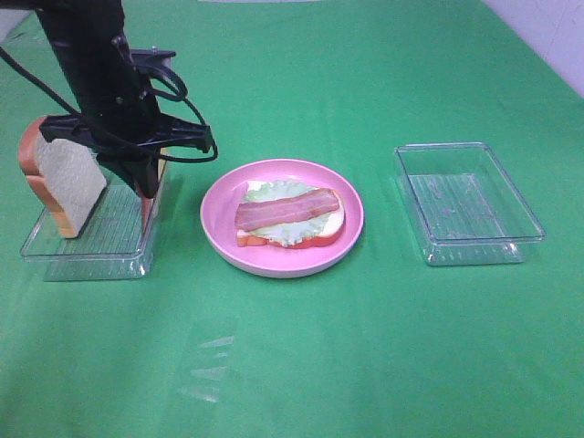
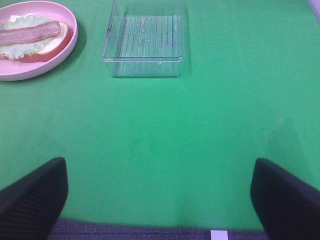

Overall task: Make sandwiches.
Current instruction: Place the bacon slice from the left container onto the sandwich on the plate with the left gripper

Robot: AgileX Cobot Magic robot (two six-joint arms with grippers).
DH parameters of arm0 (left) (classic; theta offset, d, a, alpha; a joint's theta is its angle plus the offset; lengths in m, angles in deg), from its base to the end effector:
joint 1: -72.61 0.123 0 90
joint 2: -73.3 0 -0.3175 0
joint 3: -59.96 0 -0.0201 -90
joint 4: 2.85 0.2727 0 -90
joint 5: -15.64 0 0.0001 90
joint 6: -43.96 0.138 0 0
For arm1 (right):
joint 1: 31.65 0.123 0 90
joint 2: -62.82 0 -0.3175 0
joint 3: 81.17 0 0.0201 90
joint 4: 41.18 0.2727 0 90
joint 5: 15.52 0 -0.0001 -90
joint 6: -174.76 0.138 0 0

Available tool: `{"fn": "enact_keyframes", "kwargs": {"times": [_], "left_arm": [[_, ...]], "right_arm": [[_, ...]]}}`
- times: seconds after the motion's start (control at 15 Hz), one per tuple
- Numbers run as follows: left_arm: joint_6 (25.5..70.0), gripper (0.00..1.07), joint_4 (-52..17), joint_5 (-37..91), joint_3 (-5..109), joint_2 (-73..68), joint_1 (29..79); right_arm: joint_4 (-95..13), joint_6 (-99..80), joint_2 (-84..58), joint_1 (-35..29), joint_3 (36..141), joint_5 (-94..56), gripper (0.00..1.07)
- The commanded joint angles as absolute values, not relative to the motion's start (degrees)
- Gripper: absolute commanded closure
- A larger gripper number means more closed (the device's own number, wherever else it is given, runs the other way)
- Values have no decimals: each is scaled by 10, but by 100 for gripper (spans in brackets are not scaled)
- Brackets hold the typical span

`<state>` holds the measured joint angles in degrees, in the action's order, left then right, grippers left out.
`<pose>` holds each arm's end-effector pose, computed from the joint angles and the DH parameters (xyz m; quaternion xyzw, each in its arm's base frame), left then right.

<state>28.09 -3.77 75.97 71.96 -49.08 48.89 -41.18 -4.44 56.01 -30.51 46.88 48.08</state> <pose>0.4156 -0.1847 0.1788 0.0648 0.9946 -0.0343 0.0737 0.0240 0.0005 0.2453 -0.0026 0.8761 0.0082 0.4820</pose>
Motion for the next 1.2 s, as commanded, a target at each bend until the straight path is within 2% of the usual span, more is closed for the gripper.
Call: {"fn": "enact_keyframes", "kwargs": {"times": [0.07, 0.33, 0.6, 0.67, 0.87, 1.2], "left_arm": [[292, 107, -46, 769, 721, -446, 476], [358, 107, -124, 759, 764, -429, 449], [503, 107, -297, 748, 842, -489, 444], [546, 107, -364, 757, 897, -545, 444], [566, 107, -415, 786, 976, -629, 438], [560, 107, -417, 818, 1063, -718, 419]], "right_arm": [[-409, -48, 578, -304, 468, 479, 13], [-409, -48, 578, -304, 468, 479, 13], [-412, -48, 578, -304, 468, 479, 13], [-412, -48, 578, -304, 468, 479, 13], [-409, -48, 578, -304, 468, 479, 13], [-409, -48, 578, -304, 468, 479, 14]]}}
